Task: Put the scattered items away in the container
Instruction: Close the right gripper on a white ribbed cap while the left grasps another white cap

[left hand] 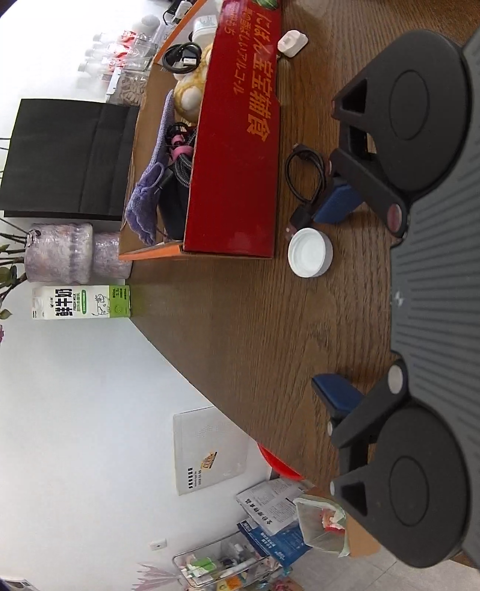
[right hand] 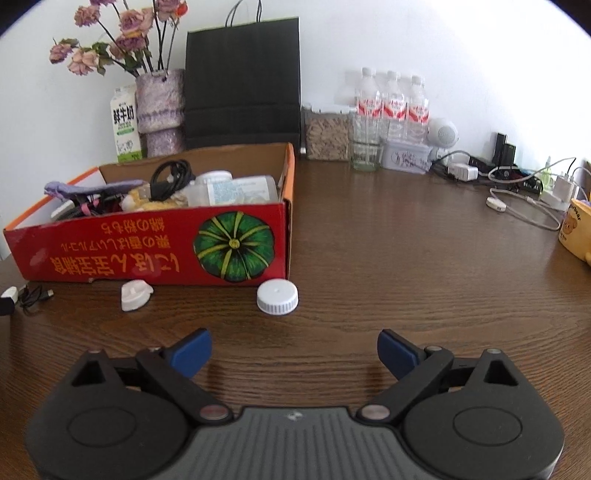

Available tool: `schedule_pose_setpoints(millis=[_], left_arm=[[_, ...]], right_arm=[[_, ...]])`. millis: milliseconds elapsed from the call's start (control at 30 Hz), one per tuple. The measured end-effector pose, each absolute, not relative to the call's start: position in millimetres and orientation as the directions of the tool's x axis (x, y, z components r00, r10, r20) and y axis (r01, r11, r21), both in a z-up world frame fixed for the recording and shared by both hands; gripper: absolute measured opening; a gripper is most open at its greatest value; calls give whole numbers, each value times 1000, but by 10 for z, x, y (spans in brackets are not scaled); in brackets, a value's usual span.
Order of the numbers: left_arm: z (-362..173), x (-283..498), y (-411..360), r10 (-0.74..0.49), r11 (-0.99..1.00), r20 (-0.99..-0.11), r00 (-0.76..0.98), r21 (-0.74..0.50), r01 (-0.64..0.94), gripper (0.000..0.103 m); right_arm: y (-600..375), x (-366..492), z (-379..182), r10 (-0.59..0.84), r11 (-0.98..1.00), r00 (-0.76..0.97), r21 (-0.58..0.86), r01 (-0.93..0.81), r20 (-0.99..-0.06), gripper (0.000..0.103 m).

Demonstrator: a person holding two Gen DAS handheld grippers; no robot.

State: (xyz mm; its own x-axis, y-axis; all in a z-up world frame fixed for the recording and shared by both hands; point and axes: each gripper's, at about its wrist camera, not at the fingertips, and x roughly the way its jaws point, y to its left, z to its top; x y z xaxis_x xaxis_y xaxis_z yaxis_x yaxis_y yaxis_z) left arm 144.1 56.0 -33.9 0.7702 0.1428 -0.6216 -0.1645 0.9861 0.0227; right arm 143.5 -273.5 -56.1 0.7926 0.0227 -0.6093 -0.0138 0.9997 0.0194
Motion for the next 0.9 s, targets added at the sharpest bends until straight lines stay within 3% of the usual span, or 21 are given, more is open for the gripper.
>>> schedule_pose_setpoints(millis=[200, 267, 400, 433, 500, 567, 633, 900], left_arm=[[-339, 1497, 586, 127, 988, -617, 777, 8, -155, 80], [-331, 1518, 573, 117, 990, -610, 783, 7, -142, 66], [-317, 1551, 542, 106, 992, -604, 790, 5, -130, 55], [-315, 1557, 539, 108, 991, -603, 790, 4, -132, 52], [-313, 1569, 529, 105, 992, -600, 793, 3, -129, 45], [-310, 1579, 512, 98, 993, -599, 795, 4, -120, 38], [-308, 1588, 502, 96, 993, -598, 796, 4, -117, 35], [-310, 1596, 443, 103, 994, -595, 797, 29, -107, 29]], right_arm=[[-2732, 1576, -599, 13, 1000, 777, 14, -5, -629, 95], [-2732, 1655, -603, 19, 1000, 776, 17, -11, -630, 95], [-2718, 1826, -600, 17, 1000, 775, 21, -6, -631, 96], [-2714, 1859, -599, 20, 1000, 776, 23, -7, -630, 93], [-2701, 1897, -587, 25, 1000, 785, 23, -14, -619, 77], [-2677, 1894, -573, 38, 999, 796, 22, -32, -604, 45], [-2657, 1884, -559, 46, 999, 803, 23, -41, -595, 27], [-2608, 1835, -539, 69, 997, 805, 53, -47, -589, 27]])
